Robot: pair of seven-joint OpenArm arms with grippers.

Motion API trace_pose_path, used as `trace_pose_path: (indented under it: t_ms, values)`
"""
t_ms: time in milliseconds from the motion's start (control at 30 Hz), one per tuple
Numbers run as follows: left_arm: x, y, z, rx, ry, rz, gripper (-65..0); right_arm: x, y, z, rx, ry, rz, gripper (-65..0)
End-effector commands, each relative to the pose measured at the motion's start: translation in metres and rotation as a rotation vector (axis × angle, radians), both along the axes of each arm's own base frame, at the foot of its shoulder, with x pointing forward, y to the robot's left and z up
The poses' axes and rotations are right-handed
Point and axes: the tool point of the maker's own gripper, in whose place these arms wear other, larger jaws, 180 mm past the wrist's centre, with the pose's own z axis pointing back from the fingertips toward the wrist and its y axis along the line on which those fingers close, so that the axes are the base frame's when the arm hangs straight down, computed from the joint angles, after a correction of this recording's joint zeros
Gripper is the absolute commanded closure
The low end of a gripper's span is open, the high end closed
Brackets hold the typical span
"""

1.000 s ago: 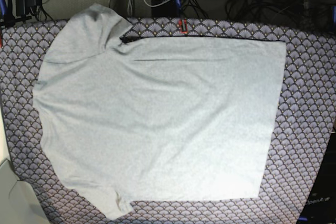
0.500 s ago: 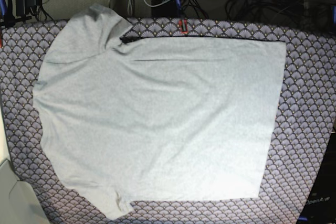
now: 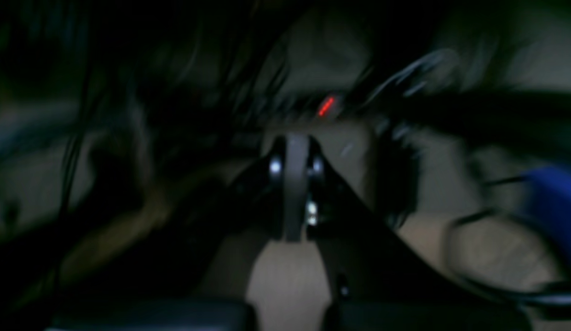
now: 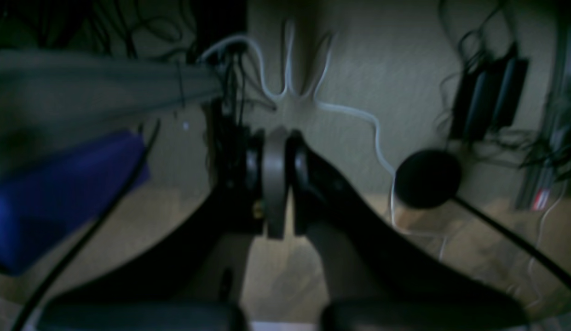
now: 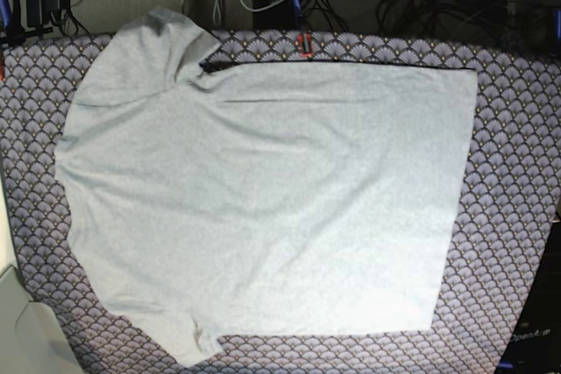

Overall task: Fold the T-shirt properly
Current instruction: 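Move both grippers down and grasp the shirt's collar-edge corners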

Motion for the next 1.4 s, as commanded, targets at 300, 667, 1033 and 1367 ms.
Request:
trace_pose_path:
  t_ms: [300, 667, 1033, 1367]
  values:
    - [0.063, 0.042, 0.092, -0.060, -0.247, 0.205, -0.6, 0.070, -0.054, 0.085, -0.131, -0.205, -0.040, 0.0]
    - [0.116, 0.100, 0.123, -0.231, -0.295, 0.418, -21.8, 0.153, -0.090, 0.114, -0.065, -0.441, -0.160, -21.6]
    - [0.168, 0.095, 0.137, -0.294, -0.344, 0.370, -22.2, 0.200, -0.104, 0.126, 0.186, -0.372, -0.156, -29.0]
    - [0.174, 0.095, 0.140, -0.298, -0.362, 0.370, -22.2, 0.185, -0.140, 0.084, 0.226, -0.226, -0.201, -29.0]
